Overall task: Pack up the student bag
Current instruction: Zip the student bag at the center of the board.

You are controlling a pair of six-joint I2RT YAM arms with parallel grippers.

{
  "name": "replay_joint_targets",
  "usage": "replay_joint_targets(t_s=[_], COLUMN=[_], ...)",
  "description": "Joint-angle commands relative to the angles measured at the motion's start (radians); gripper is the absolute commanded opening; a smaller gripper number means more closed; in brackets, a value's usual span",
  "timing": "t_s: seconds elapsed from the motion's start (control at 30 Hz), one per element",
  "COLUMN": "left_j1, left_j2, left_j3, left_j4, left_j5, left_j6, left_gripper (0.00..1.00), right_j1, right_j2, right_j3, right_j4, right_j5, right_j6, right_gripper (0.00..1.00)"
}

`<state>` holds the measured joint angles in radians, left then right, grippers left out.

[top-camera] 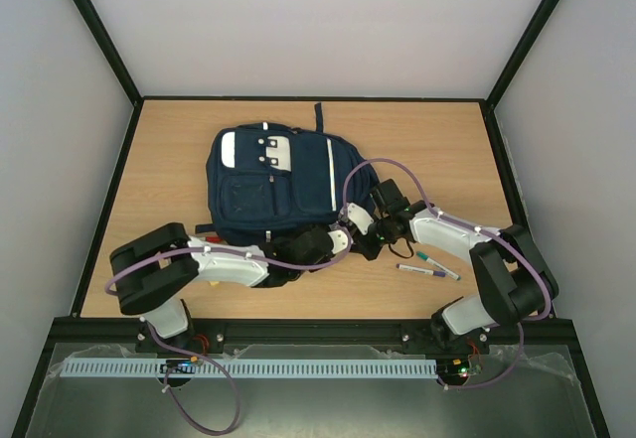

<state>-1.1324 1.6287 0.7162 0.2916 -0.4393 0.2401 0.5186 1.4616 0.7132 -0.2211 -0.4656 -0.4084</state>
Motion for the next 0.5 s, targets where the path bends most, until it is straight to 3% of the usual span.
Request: replay_joint_targets(t_s=[0.0,0.17,0.3,0.47], left_j1=[0.001,-0.001,-0.007,-0.029], left_j2=[0.064,0.095,0.114,0.093], left_j3=[0.043,0.07,0.092,0.068], left_j4=[0.014,0.006,-0.023,-0.055], left_j5=[0.042,0.041,0.029,-0.01], left_j6=[0.011,0.022,0.02,0.014], left_gripper=[0.38,0.35,0.12,0.02], right_j1=[0.0,-0.001,-0.031,-0.127], right_j2=[0.023,0.047,0.082,0.108], right_j3=[-0.002,0.004,0.031,0.063], right_j4=[-0.111,-0.112,-0.114,-0.131], right_j5=[-0.056,-0.042,-0.007,0.005], right_j6=[-0.018,-0.01,0.018,0.024], right_gripper=[0.01,0.01,0.01,0.01])
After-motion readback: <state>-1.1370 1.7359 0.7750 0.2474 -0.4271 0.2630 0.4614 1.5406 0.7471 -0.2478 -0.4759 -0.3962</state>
